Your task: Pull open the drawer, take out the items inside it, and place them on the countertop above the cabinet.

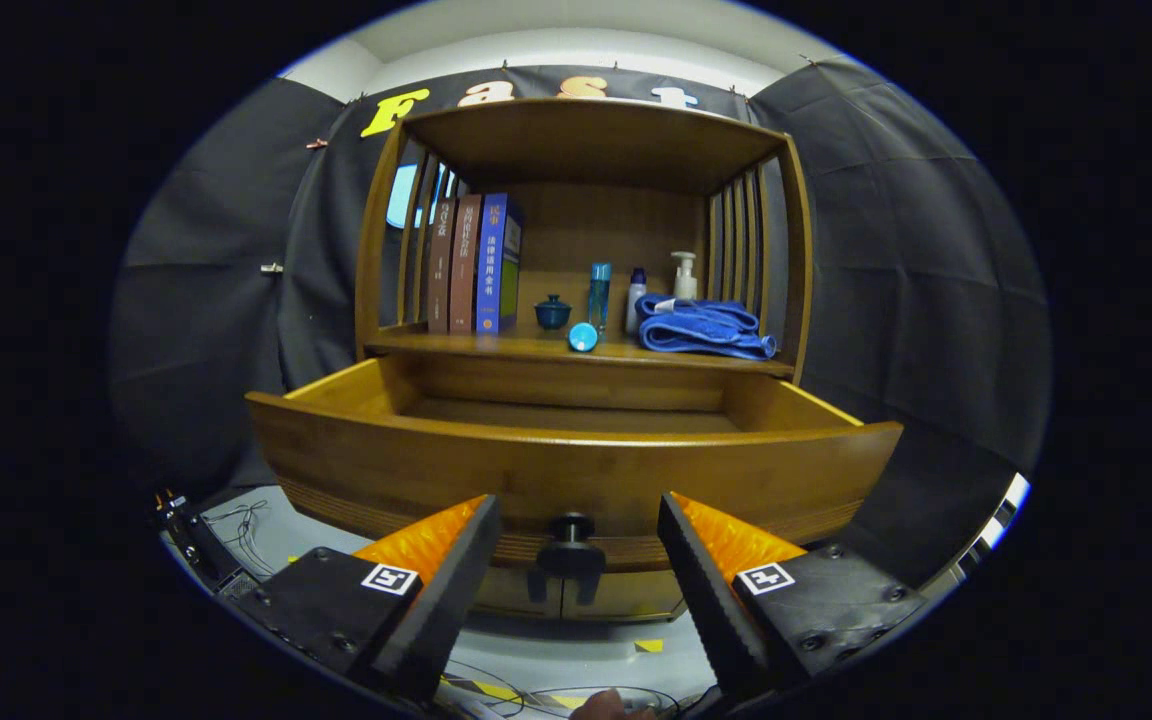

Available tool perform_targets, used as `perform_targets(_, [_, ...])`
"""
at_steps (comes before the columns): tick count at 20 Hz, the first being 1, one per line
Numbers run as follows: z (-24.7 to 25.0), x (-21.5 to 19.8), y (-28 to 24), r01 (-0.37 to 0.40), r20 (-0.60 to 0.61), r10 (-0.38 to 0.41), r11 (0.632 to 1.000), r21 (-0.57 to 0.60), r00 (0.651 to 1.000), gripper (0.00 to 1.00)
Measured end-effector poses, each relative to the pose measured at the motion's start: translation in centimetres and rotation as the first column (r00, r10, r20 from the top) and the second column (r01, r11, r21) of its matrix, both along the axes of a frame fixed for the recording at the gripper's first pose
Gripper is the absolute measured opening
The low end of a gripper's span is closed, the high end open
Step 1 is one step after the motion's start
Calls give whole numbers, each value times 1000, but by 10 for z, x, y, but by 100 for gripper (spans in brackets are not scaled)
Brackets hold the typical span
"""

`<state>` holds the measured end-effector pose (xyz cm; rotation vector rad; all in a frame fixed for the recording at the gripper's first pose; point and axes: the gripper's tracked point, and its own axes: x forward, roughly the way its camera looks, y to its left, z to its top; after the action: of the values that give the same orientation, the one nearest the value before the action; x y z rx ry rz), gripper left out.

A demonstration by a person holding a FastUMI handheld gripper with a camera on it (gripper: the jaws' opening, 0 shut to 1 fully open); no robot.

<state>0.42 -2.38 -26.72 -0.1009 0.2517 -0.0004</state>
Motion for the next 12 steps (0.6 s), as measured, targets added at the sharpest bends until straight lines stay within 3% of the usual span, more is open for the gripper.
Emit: perform_targets(12, [-20,27,12,8,-7,-8,1000,23,1000,99])
